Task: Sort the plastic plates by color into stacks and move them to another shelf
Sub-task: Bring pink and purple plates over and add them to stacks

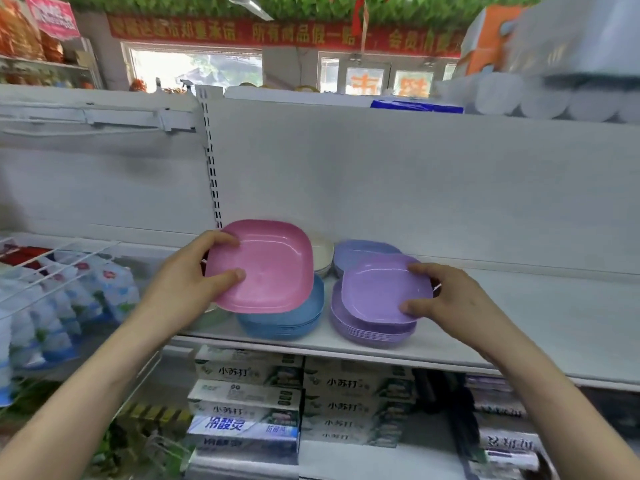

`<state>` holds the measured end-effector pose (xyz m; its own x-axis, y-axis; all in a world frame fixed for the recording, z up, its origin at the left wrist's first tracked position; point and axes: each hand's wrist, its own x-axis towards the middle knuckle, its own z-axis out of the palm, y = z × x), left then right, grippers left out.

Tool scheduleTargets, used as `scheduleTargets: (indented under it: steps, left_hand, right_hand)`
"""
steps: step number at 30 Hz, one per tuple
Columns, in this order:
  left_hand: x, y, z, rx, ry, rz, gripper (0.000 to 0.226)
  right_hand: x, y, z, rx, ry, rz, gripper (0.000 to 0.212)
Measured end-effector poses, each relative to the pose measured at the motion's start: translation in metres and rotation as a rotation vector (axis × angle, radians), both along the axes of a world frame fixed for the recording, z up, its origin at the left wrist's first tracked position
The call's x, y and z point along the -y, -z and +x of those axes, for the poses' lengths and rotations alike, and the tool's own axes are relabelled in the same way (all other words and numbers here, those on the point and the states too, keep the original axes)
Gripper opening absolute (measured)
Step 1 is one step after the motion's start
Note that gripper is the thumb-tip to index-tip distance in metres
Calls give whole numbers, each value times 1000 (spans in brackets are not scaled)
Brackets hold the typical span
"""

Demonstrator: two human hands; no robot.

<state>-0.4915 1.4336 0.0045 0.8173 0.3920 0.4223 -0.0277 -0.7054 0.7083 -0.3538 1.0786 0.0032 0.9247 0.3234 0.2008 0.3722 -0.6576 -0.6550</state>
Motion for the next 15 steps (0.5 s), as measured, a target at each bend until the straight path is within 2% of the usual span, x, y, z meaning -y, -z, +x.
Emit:
scheduleTargets:
  steps: [7,15]
  left_hand:
    - [-19,-2,13,-4,24,-33,41]
    - [-27,1,14,-31,32,-48,41]
  right_hand:
    - [-7,3,3,-107,-4,-179,74]
    - [-17,6,7,-155,-42,-279,60]
